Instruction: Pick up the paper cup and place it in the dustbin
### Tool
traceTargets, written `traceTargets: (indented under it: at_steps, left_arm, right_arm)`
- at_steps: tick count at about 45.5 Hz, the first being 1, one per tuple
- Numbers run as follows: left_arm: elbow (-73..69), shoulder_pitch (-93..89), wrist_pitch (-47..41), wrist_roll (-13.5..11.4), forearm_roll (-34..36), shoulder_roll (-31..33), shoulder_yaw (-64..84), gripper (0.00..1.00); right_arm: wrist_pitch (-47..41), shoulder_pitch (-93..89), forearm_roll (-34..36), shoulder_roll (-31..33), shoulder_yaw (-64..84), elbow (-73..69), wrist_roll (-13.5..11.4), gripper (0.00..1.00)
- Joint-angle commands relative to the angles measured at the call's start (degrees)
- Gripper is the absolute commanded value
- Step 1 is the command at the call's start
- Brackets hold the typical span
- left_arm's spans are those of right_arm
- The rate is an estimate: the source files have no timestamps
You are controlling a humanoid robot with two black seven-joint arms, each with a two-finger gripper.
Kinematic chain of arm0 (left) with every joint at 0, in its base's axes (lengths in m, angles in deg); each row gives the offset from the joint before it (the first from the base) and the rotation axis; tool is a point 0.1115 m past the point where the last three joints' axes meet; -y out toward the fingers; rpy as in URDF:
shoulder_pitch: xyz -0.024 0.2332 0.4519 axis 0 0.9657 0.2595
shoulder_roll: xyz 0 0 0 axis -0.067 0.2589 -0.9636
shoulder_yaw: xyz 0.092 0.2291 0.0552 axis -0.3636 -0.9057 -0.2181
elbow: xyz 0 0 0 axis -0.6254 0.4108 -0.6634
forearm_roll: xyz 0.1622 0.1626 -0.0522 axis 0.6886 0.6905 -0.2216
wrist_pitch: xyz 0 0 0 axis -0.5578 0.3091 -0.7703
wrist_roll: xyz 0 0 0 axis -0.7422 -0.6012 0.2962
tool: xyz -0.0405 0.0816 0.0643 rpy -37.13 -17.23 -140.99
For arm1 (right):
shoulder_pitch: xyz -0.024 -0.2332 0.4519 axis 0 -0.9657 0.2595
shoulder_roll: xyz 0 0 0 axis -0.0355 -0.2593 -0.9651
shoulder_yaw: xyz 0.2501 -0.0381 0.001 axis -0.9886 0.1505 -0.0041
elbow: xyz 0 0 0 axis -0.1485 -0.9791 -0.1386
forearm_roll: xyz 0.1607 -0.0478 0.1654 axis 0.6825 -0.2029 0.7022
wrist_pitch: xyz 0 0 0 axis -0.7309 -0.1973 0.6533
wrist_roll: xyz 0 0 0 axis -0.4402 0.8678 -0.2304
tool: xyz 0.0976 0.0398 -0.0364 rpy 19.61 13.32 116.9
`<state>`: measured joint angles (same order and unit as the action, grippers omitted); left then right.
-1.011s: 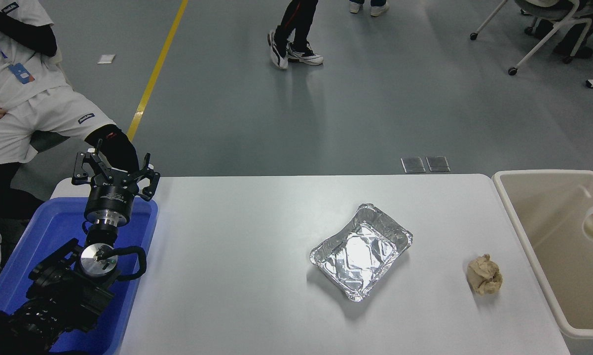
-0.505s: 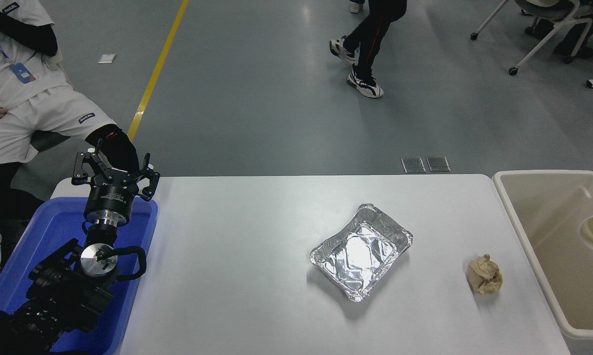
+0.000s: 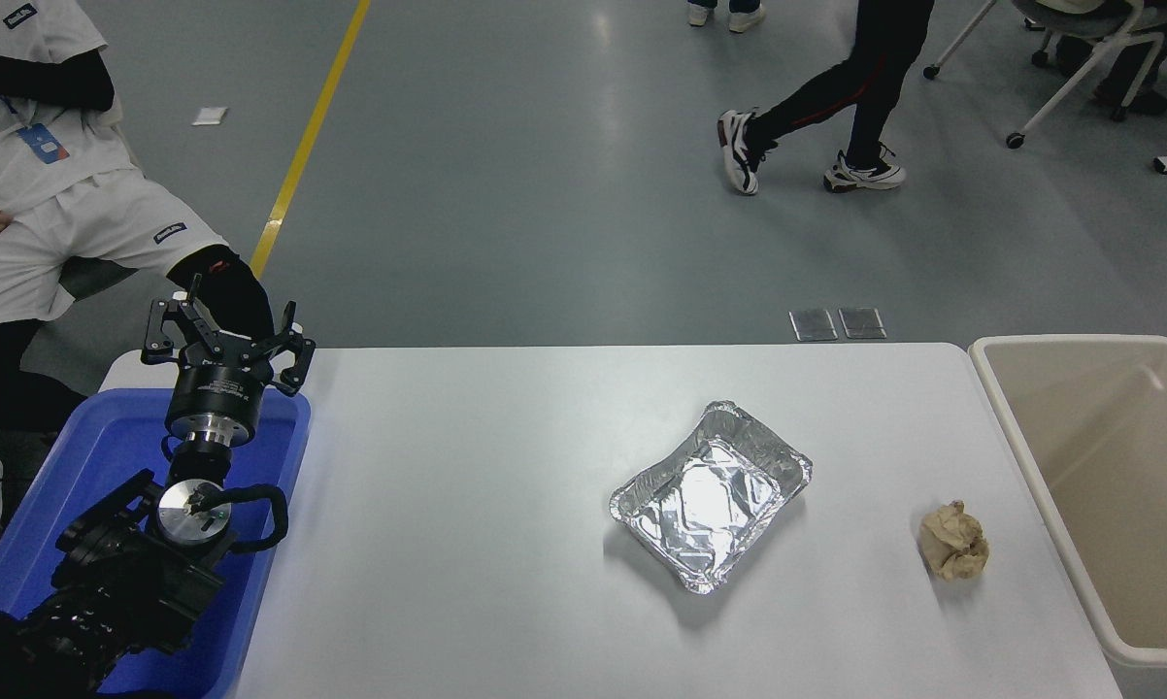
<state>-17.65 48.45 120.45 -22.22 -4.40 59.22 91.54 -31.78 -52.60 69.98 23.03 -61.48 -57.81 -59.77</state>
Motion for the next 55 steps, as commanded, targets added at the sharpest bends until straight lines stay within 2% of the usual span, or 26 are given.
traceTargets:
  at_steps: [1, 8, 16, 22, 33, 43, 55]
  left_arm:
    - [0.0, 0.0, 0.0, -0.1, 0.0, 0.0, 0.04, 0.99]
    - [0.0, 0.0, 0.0, -0.01, 0.0, 0.0, 0.04, 0.99]
    - [0.0, 0.0, 0.0, -0.01, 0.0, 0.0, -0.05, 0.99]
    - [0.0, 0.0, 0.0, -0.01, 0.0, 0.0, -0.05, 0.99]
    - [0.0, 0.0, 0.0, -0.01, 0.0, 0.0, 0.04, 0.99]
    - [0.0, 0.0, 0.09, -0.01, 0.0, 0.0, -0.05, 0.99]
    - [0.0, 0.0, 0.09, -0.01, 0.0, 0.0, -0.05, 0.99]
  right_arm:
    - [0.2, 1.29, -0.09, 1.85, 0.07, -2.49, -0.02, 1.0]
    - [0.12, 2.25, -0.96, 4.92, 0.59, -6.08, -0.02, 1.0]
    - [-1.03, 7.43, -1.76, 15.55, 2.52, -22.42, -0.02, 1.0]
    - [-1.03, 12.97, -2.81, 21.27, 8.14, -33.42, -0.02, 1.0]
    - [-1.9, 20.79, -6.94, 27.34, 14.3, -44.4, -0.02, 1.0]
    - [-8.58, 27.03, -9.58, 33.05, 14.66, -55.22, -0.02, 1.0]
    - [-17.1, 34.06, -9.32, 33.85, 20.36, -57.69, -0.02, 1.0]
